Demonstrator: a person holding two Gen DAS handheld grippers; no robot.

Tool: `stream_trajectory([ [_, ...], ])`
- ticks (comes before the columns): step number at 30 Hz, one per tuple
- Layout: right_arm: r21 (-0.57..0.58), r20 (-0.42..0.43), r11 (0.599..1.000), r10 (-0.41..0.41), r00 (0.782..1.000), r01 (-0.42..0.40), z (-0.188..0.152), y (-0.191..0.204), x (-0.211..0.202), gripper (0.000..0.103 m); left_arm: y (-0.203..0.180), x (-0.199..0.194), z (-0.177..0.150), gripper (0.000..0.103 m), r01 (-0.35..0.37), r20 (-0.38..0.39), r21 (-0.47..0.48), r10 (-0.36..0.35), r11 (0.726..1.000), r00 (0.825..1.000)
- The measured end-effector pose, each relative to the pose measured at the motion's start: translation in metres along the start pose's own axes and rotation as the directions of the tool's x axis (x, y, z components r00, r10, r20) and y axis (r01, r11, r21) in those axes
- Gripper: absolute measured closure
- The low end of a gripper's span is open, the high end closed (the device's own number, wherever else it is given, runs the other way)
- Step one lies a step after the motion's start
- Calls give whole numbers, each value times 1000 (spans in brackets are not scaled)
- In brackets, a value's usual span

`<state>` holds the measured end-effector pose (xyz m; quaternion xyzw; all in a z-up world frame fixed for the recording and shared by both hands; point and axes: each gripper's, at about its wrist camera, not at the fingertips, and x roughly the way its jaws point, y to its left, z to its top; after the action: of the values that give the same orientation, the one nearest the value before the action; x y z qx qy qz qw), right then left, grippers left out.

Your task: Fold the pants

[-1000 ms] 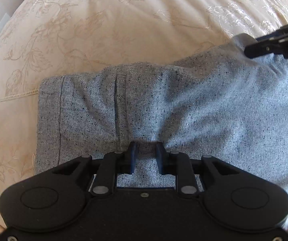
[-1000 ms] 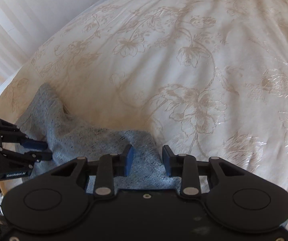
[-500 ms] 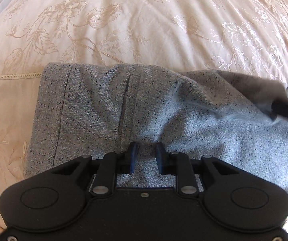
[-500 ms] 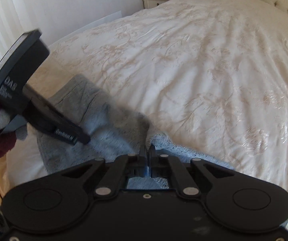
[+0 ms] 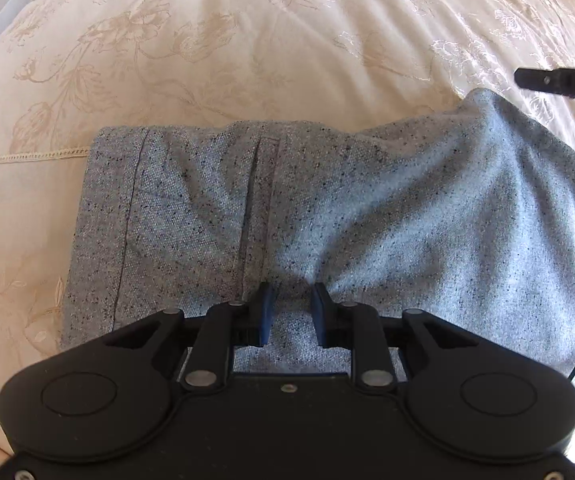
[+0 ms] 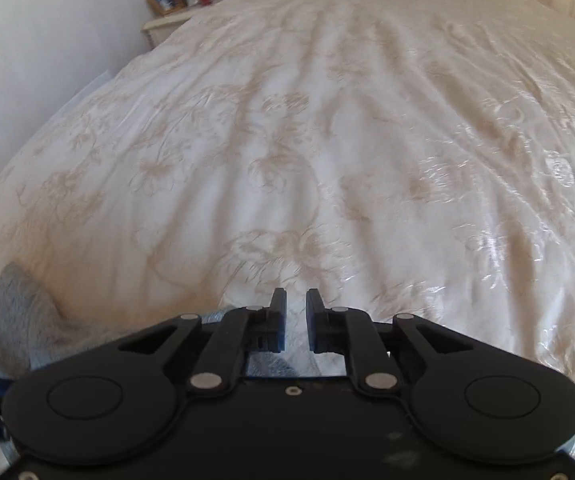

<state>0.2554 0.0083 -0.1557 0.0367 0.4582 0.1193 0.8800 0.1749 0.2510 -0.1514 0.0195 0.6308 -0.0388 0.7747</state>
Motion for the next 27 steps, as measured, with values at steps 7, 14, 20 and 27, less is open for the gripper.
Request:
stream_trajectory([
  [7, -150, -86, 975, 152, 985, -164, -27, 67, -8, 89, 0, -4, -31, 69, -9, -31, 30, 10, 1000, 999],
  [14, -271, -159, 960, 33, 987, -76, -29, 115, 54, 92, 4, -21, -36, 70, -32, -14, 46, 33, 998, 999],
  [20, -157, -84, 979, 114, 990, -127, -19, 107, 18, 89, 6, -56, -10, 70, -14, 137, 56, 6, 998, 991],
  [27, 39, -108, 999, 41, 993, -37, -57, 87, -16, 88, -16, -34, 46, 69, 82, 188, 173, -115, 981, 975],
])
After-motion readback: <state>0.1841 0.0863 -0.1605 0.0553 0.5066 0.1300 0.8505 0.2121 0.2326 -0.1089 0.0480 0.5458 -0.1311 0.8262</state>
